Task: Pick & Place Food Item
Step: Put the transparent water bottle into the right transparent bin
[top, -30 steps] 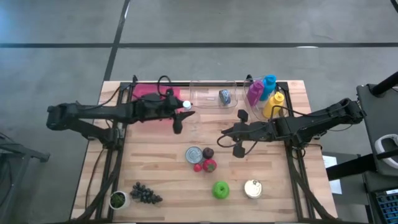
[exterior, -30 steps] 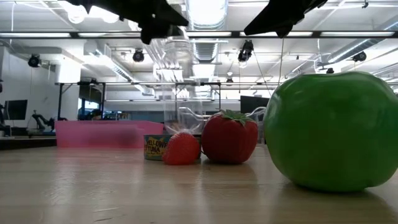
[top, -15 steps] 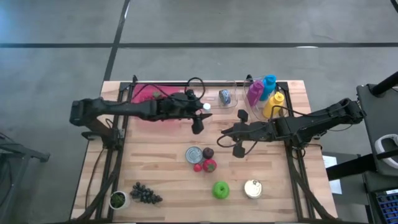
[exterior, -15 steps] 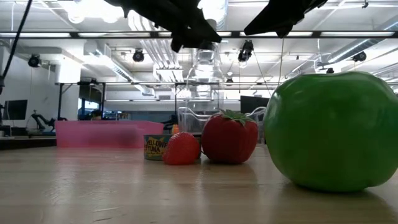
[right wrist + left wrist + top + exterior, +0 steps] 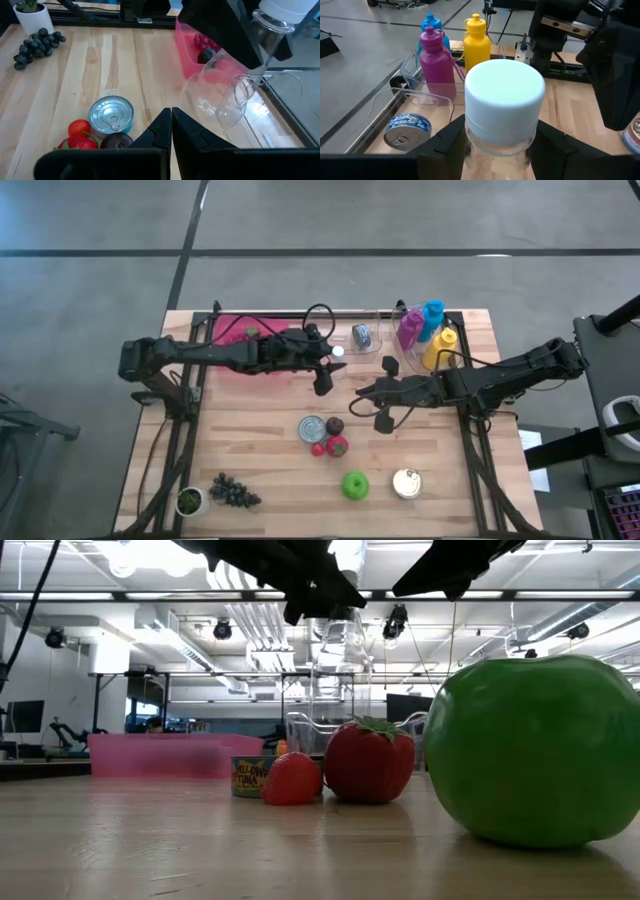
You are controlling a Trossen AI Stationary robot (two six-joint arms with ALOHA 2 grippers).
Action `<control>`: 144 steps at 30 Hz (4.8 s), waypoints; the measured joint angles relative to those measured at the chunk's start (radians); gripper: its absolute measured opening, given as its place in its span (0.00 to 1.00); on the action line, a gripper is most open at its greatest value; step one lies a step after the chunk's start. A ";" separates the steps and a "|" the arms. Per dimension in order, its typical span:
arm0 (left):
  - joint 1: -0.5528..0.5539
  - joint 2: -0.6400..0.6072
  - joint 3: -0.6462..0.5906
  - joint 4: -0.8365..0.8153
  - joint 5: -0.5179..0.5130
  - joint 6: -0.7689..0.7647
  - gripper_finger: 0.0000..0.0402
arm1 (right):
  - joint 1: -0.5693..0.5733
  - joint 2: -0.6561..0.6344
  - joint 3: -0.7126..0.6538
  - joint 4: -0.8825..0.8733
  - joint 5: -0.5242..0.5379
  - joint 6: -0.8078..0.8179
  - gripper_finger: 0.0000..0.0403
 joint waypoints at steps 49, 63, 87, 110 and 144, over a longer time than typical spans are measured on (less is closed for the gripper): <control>-0.005 -0.274 0.112 -0.293 -0.072 0.047 0.84 | 0.000 0.000 0.000 0.000 0.000 0.000 0.02; -0.106 -0.483 -0.014 -0.423 -0.075 0.041 0.36 | 0.000 0.000 0.000 0.000 0.000 0.000 0.02; -0.204 -0.606 -0.402 -0.127 -0.131 0.045 0.01 | -0.002 0.000 0.000 0.004 0.000 -0.063 0.02; -0.329 -0.624 -0.402 -0.119 -0.133 0.042 0.00 | -0.064 -0.025 -0.057 0.152 -0.020 -0.081 0.02; -0.333 -0.624 -0.407 -0.126 -0.162 0.016 0.00 | -0.126 -0.014 -0.037 0.250 0.044 -0.016 0.56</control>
